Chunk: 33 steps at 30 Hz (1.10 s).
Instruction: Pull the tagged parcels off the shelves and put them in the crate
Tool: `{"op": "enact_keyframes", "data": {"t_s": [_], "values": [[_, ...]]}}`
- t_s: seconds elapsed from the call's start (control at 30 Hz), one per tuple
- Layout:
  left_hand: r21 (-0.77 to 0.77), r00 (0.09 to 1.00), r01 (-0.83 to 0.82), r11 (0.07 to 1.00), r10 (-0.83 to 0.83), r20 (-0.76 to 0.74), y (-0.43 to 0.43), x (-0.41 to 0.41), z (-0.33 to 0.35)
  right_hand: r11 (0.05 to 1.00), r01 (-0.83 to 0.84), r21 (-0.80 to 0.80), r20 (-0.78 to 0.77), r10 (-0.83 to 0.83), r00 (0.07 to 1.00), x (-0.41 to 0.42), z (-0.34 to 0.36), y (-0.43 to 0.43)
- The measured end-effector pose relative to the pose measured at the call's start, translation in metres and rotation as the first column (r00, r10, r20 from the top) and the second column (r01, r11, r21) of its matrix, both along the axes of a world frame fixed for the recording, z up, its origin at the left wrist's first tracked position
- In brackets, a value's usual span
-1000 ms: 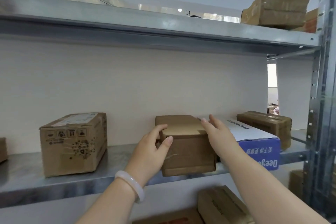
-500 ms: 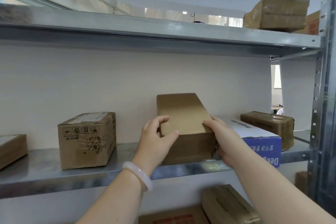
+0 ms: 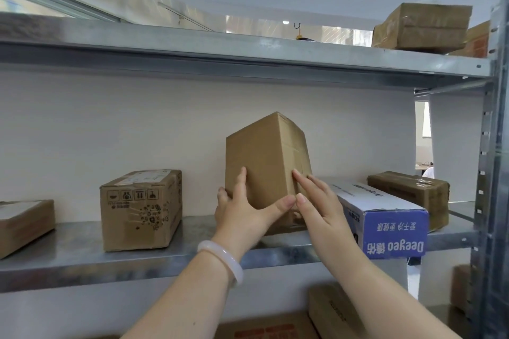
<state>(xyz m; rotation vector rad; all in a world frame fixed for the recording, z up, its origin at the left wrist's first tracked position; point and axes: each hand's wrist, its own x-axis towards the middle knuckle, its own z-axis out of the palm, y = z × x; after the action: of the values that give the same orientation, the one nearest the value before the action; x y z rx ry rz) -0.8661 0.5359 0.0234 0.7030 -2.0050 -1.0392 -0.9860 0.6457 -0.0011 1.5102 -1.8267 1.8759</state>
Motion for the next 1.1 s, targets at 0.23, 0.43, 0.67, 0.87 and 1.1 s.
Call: {"op": "enact_keyframes", "data": {"t_s": [0.23,0.43,0.67,0.87,1.1], "values": [[0.067,0.991,0.075,0.995,-0.067,-0.111,-0.008,0.007,-0.005,0.996,0.042,-0.085,0.059,-0.037,0.998,-0.004,0.002,0.000],[0.164,0.911,0.344,0.925,-0.287,-0.296,-0.014,0.011,-0.006,0.991,-0.135,-0.014,0.319,0.133,0.938,-0.008,0.003,-0.001],[-0.088,0.965,-0.038,0.995,0.014,-0.263,-0.022,0.012,-0.009,0.995,-0.073,-0.063,0.103,0.079,0.992,0.004,0.006,-0.010],[-0.078,0.984,0.030,0.996,-0.043,-0.171,-0.018,0.011,-0.009,0.999,0.032,-0.006,-0.107,-0.033,0.994,0.026,-0.001,-0.015],[0.154,0.940,0.165,0.974,-0.108,-0.324,-0.028,0.013,-0.013,0.990,0.108,0.088,-0.202,-0.088,0.975,0.019,0.000,-0.015]]}}
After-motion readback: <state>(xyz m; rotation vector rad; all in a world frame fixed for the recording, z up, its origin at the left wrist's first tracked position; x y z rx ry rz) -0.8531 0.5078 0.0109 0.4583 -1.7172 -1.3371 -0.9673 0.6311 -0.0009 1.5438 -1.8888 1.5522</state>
